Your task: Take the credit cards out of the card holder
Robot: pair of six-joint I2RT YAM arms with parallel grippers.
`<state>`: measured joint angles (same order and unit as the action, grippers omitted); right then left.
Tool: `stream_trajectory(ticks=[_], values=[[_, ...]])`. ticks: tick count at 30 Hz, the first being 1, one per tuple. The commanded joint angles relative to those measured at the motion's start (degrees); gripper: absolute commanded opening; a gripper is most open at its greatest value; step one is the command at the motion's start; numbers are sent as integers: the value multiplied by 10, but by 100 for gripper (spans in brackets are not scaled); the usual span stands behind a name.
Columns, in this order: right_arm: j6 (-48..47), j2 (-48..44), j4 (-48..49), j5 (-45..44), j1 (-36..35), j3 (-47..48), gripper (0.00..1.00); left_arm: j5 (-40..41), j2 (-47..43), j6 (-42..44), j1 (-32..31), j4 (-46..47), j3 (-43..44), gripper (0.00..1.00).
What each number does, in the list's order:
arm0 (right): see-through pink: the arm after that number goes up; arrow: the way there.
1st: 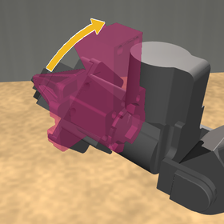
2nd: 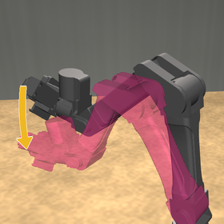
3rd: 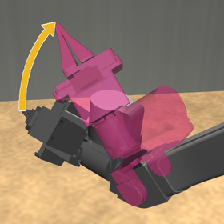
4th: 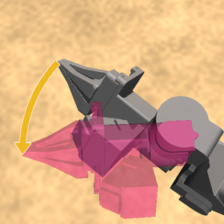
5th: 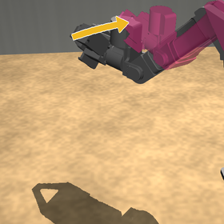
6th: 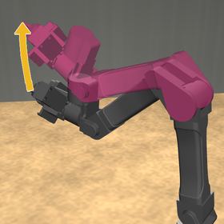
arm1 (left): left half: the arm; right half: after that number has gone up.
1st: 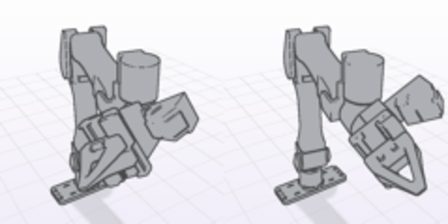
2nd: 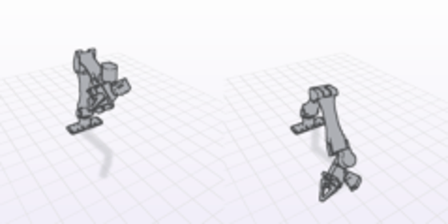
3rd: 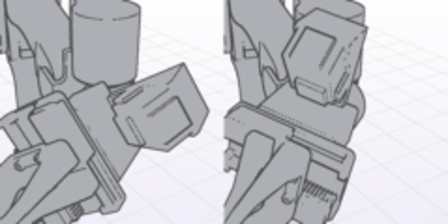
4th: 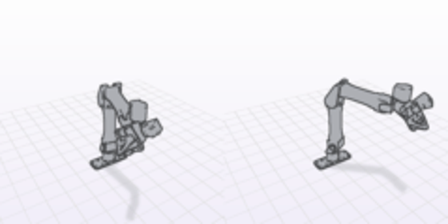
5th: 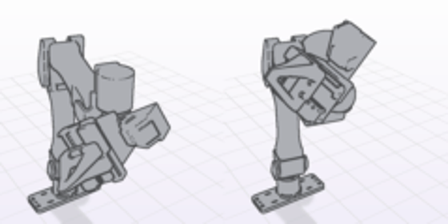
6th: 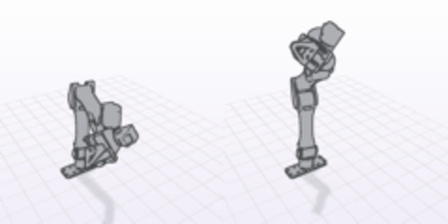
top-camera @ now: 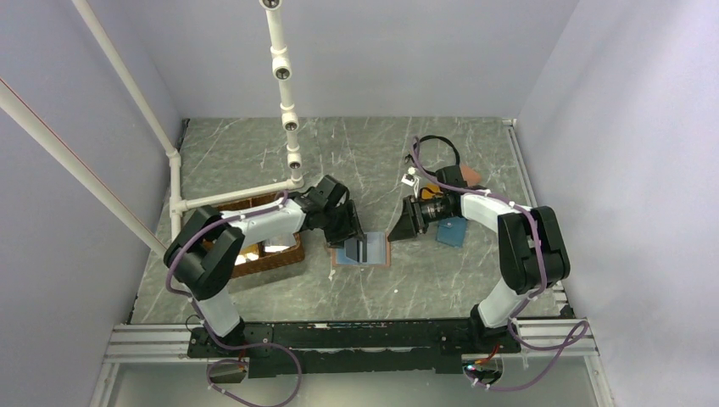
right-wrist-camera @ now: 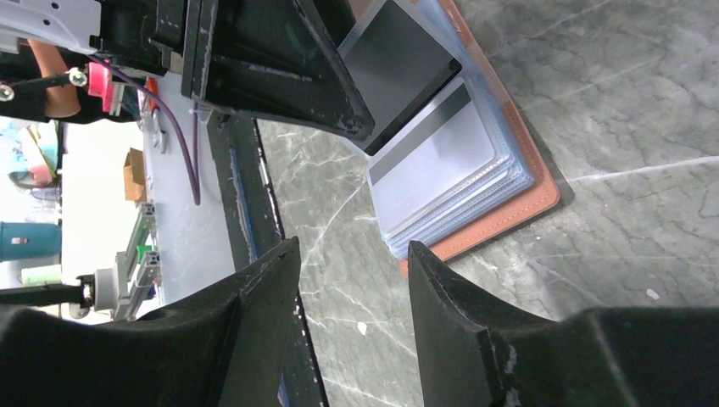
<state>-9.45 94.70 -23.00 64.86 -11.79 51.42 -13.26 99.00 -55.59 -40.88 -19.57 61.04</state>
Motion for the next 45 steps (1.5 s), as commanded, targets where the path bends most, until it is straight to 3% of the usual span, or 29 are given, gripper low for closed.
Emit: stream_trajectory(ticks=[1, 9, 13, 17, 22, 31, 45], values=[[-7, 3, -5, 6, -9, 21, 52, -9, -34, -17, 10, 17, -15, 56], [-4, 8, -4, 3, -29, 23, 51, 3, -36, -15, 18, -5, -25, 34], [5, 12, -1, 12, -34, 24, 50, -2, -33, -16, 20, 3, -34, 0], [130, 4, 89, 115, -34, -3, 48, -7, -67, -13, 21, 73, -69, 0], [267, -19, 225, 119, -37, -56, 45, -41, -105, -12, 20, 229, -127, 0], [305, 1, 254, 112, -39, -53, 42, -114, -109, -20, 21, 418, -162, 0], [258, 8, 195, 52, -19, -43, 41, -129, -96, -40, 23, 467, -172, 0]])
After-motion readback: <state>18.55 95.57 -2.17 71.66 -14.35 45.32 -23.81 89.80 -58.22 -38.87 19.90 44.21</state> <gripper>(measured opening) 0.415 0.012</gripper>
